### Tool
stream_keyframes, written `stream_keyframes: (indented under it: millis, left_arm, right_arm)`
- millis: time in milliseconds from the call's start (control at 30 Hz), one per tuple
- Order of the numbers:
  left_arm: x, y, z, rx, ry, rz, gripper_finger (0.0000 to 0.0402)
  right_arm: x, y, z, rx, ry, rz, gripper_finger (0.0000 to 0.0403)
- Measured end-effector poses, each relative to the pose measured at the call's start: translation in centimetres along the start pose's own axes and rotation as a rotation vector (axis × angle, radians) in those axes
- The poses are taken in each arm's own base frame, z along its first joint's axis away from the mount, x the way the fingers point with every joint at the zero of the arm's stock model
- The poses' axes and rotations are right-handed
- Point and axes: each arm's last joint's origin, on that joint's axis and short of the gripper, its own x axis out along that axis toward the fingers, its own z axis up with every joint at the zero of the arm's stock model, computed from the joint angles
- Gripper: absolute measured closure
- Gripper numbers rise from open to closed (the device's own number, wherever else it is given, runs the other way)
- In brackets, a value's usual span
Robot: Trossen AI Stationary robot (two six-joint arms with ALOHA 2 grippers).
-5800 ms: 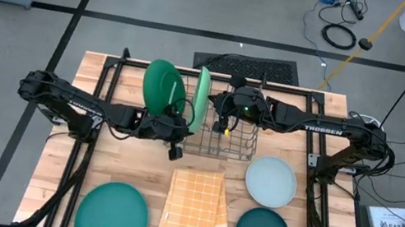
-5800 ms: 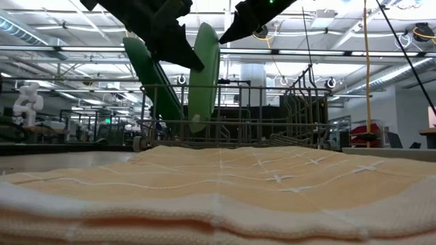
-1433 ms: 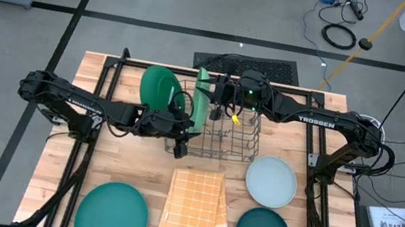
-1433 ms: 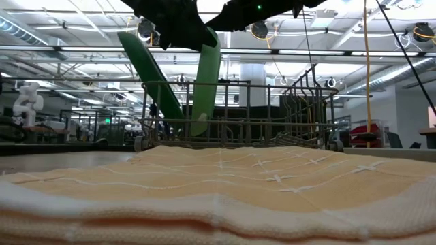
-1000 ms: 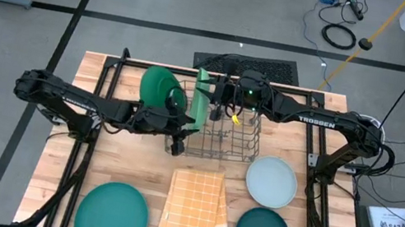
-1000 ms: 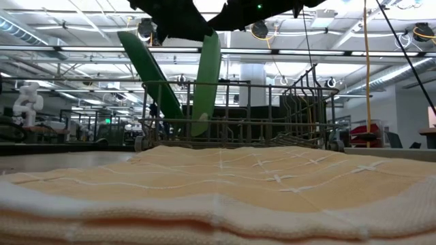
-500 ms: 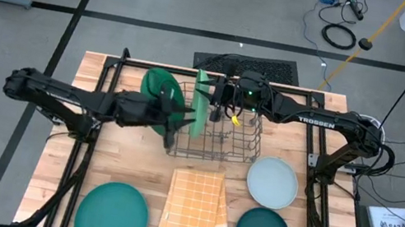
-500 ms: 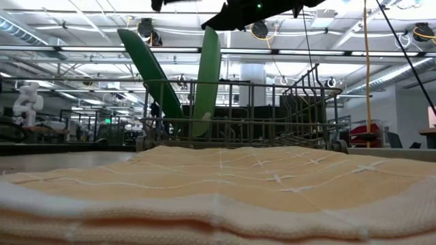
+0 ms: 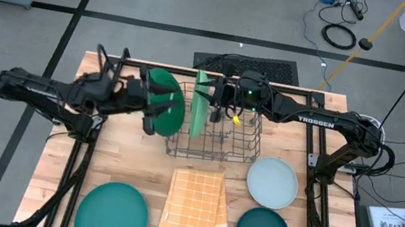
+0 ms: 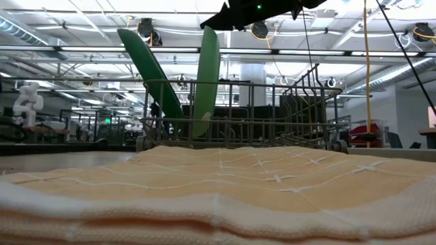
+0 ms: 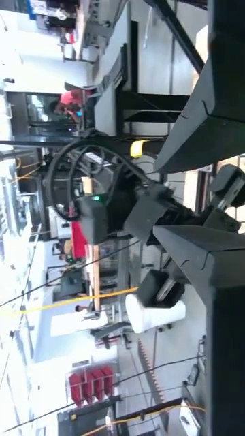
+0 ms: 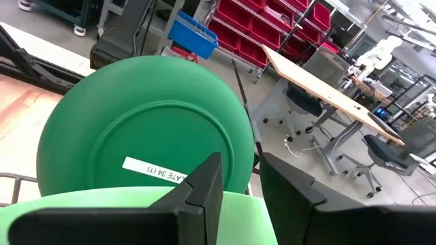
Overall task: Sort dishes
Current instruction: Put the light green plate in the dish rack
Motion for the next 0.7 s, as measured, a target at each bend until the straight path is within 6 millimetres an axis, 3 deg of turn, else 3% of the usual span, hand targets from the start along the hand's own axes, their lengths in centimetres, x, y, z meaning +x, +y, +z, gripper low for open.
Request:
stream_keyframes:
  millis: [233, 700]
  left_arm:
    - [-2.1, 0.9, 0.5, -0.035, 0.054, 0.035, 0.0255]
    - [-7.8, 1.6, -1.0, -0.268, 0.336, 0.193, 0.0286]
  right_arm:
    - [0.0, 0.0, 0.1, 0.003, -0.021, 0.007, 0.0307]
    - [0.0, 0.0, 0.2, 0.012, -0.025, 0.008, 0.0307]
